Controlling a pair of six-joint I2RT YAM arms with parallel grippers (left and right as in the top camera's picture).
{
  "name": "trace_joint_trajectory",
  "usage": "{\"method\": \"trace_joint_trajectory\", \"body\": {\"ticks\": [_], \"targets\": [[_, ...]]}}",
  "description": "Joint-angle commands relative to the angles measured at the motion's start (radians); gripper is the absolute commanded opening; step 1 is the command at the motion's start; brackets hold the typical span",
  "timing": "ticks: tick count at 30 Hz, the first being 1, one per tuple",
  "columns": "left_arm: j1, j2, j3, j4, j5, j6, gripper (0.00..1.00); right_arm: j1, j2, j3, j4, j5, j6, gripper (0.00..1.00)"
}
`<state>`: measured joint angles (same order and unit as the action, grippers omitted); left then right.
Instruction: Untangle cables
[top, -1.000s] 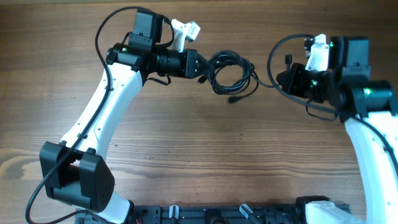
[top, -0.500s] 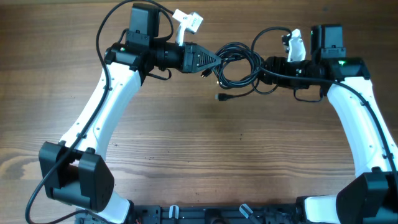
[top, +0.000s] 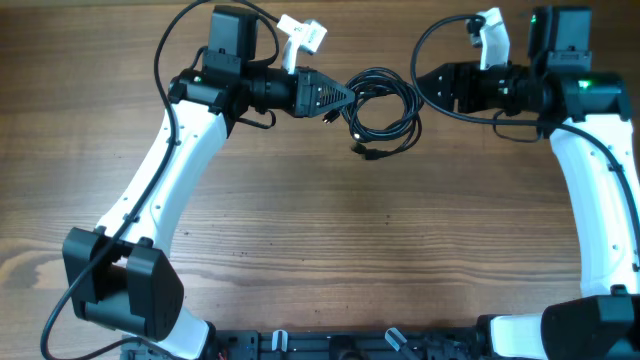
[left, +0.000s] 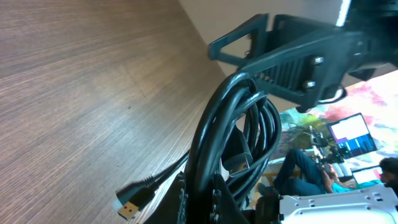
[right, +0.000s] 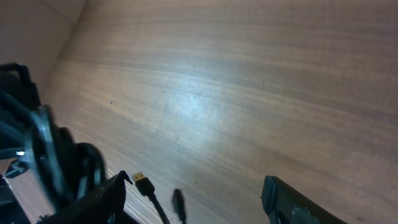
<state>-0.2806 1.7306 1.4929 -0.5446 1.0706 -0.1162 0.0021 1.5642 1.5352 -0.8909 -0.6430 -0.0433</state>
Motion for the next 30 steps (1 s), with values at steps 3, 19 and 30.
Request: {"method": "trace_joint_trajectory", "body": {"ticks": [3, 19, 30], "targets": [[0.003, -0.016, 0.014, 0.003, -0.056, 0.034, 0.04, -0.007, -0.079, 0.045, 0.002, -0.149, -0.065, 0.72], [-0.085, -0.016, 0.014, 0.003, -0.233, -0.363, 0.04, 0.300, -0.027, 0.042, 0.145, 0.105, 0.394, 0.04], [-0.104, -0.016, 0.014, 0.003, -0.242, -0.372, 0.04, 0.319, 0.049, 0.042, 0.149, 0.156, 0.517, 0.04]]}}
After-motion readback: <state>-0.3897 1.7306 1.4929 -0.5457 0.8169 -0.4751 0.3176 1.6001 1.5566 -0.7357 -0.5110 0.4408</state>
